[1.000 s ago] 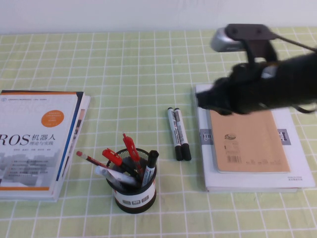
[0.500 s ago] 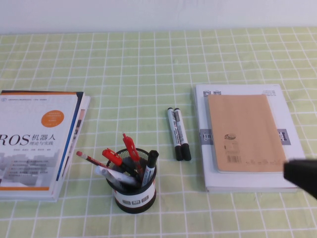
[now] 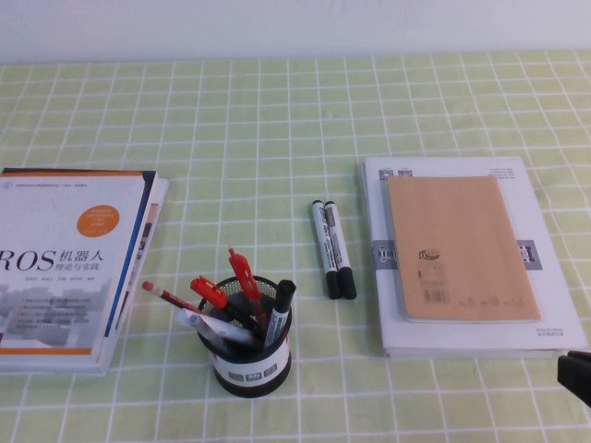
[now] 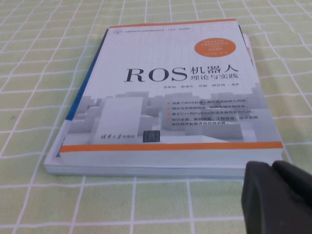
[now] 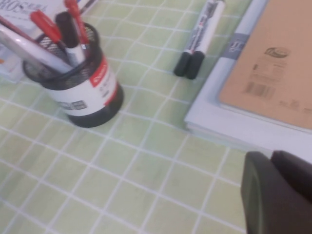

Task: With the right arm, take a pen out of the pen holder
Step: 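Take a marker out of the pen holder and lay it on the table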

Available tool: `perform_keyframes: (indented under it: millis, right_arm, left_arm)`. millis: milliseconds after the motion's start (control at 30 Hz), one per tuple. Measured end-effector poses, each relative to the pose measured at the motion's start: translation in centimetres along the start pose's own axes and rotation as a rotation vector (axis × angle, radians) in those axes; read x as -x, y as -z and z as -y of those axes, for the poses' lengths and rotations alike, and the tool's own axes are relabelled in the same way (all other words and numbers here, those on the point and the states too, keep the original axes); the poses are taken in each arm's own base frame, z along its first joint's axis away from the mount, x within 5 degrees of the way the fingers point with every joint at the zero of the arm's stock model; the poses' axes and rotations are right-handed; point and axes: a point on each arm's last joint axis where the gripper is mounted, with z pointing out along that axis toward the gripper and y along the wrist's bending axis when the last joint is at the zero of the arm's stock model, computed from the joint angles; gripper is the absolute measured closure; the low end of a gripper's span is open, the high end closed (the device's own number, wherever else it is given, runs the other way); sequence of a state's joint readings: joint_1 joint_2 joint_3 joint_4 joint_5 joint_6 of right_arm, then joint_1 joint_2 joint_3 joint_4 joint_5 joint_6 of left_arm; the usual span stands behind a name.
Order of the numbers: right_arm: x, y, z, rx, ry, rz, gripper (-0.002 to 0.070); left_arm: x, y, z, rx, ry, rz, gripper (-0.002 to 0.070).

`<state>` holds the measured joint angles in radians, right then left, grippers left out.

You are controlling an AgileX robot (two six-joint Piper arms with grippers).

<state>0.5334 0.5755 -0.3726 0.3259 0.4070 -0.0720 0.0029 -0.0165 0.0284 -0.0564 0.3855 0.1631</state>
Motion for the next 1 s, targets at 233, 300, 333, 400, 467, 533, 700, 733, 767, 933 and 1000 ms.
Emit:
perform_keyframes:
  millis: [233,300,333,400,467,533,700,733,767,933,1000]
  right_arm:
    - [-2.0,-0.8,2.0,-0.110,0.036,0.098,0.0688]
    - [-2.8,-0.5,3.0,-0.184,0.004,0.133,0.0688]
    - [-3.1,-0.3,3.5,-0.222,-0.013,0.153,0.0688]
    - [-4.0,0.3,4.3,-0.293,-0.042,0.203,0.0688]
    - [-4.8,0.8,4.7,-0.341,-0.060,0.243,0.0688]
    - [-5.8,1.3,5.2,-0.394,-0.076,0.297,0.0688]
    - [-7.8,2.0,5.7,-0.484,-0.079,0.428,0.0688]
    - [-7.9,2.2,5.7,-0.493,-0.073,0.455,0.0688]
    - [-7.9,2.3,5.6,-0.497,-0.069,0.476,0.0688]
    - [-8.2,2.7,5.3,-0.501,-0.039,0.504,0.0688]
    - [-8.3,2.6,5.3,-0.501,-0.038,0.491,0.0688]
  left_arm:
    - [0.0,0.0,0.0,0.000,0.000,0.000,0.0681]
    - [0.0,0.0,0.0,0.000,0.000,0.000,0.0681]
    - [0.0,0.0,0.0,0.000,0.000,0.000,0.0681]
    - [0.0,0.0,0.0,0.000,0.000,0.000,0.0681]
    - [0.0,0.0,0.0,0.000,0.000,0.000,0.0681]
    - [0.0,0.0,0.0,0.000,0.000,0.000,0.0681]
    - [0.0,0.0,0.0,0.000,0.000,0.000,0.0681]
    - [0.0,0.0,0.0,0.000,0.000,0.000,0.0681]
    - [0.0,0.0,0.0,0.000,0.000,0.000,0.0681]
    - [0.0,0.0,0.0,0.000,0.000,0.000,0.0681]
    - [0.0,0.0,0.0,0.000,0.000,0.000,0.0681]
